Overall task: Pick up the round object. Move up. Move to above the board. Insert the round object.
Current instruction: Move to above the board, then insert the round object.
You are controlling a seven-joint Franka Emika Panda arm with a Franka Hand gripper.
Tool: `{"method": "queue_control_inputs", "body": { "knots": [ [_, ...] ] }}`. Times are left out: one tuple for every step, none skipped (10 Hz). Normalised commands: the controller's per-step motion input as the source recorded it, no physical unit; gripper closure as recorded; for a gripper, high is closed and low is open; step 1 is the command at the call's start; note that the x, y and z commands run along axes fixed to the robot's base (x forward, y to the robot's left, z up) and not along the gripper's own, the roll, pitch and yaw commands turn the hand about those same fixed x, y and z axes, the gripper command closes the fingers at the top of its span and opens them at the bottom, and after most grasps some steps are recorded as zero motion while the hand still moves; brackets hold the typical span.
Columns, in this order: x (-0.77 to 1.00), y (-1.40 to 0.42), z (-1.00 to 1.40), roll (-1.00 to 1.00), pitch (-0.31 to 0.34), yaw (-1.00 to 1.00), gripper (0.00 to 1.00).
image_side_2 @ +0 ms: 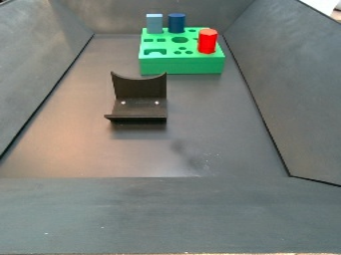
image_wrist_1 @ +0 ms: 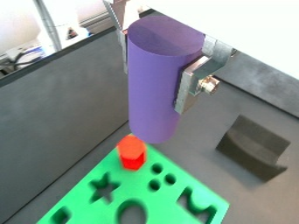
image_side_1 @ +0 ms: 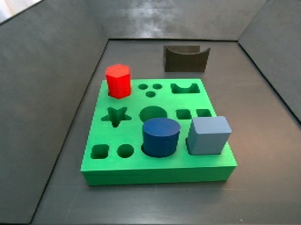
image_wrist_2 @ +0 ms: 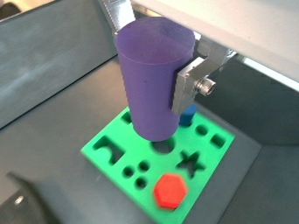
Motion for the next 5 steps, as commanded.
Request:
{"method": "queue_control_inputs", "body": {
  "knots": [
    [0.01, -0.47, 0.11, 0.0, 0.095, 0.01, 1.0],
    [0.03, -0.28, 0.07, 0.0, 0.106, 0.01, 1.0],
    [0.0, 0.0, -0.02, 0.0, 0.0, 0.0, 1.0],
    [0.0, -0.03, -0.15, 0.0, -0.007, 0.0, 1.0],
    [0.0, -0.06, -0.26, 0.01, -0.019, 0.0, 1.0]
  ]
}}
